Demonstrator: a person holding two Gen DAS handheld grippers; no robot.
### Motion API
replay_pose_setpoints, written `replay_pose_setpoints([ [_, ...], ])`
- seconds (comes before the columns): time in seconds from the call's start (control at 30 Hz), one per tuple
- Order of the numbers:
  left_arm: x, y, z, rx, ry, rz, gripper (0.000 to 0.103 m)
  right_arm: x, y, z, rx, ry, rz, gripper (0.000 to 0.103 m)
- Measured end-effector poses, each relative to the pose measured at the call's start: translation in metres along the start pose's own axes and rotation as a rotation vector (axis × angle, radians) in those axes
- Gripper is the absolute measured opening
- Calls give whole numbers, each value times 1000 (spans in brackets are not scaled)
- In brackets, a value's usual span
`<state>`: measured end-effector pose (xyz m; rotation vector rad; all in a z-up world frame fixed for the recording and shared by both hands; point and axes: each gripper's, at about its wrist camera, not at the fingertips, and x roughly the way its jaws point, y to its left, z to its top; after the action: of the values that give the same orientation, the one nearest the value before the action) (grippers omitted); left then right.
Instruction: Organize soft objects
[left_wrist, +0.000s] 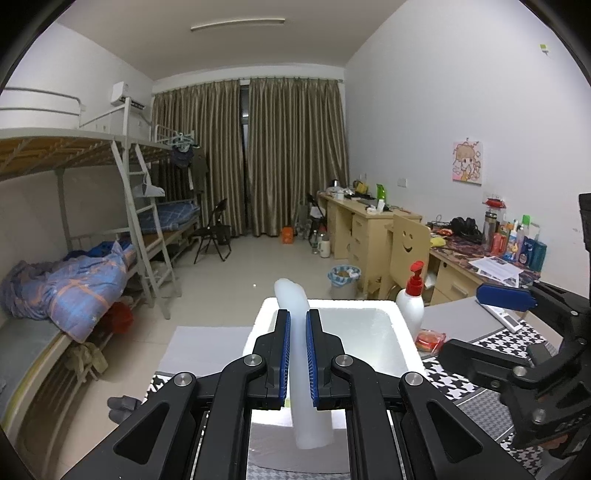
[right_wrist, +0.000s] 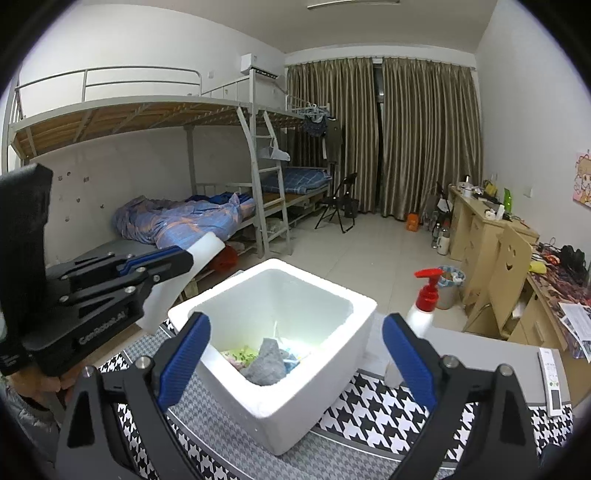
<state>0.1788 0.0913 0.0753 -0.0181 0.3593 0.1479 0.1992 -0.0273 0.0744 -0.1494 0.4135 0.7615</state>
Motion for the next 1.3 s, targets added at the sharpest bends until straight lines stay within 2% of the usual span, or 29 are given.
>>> replay_pose_setpoints([
  [0.53, 23, -18, 3, 15, 33, -44, 9, -14, -17, -19, 34, -12, -29, 97],
  [0.8, 43, -22, 0, 17, 71, -36, 11, -20, -30, -30, 70, -10, -47, 97],
  [0.9, 48, -22, -1, 23, 80, -11, 29, -23, -34, -32, 80, -13, -50, 97],
  [0.97, 49, -22, -2, 19, 81, -16, 52, -25, -36, -33, 82, -16, -56, 97],
  [1.1, 45, -24, -2, 25, 67, -14, 68, -29, -39, -34, 93, -21, -60, 97],
  [1.17, 42, -25, -3, 23, 58, -14, 80, -32, -41, -36, 98, -25, -64, 97],
  [1.3, 33, -27, -4, 22, 41, -9, 91, -37, -44, -38, 114, -32, -65, 97],
])
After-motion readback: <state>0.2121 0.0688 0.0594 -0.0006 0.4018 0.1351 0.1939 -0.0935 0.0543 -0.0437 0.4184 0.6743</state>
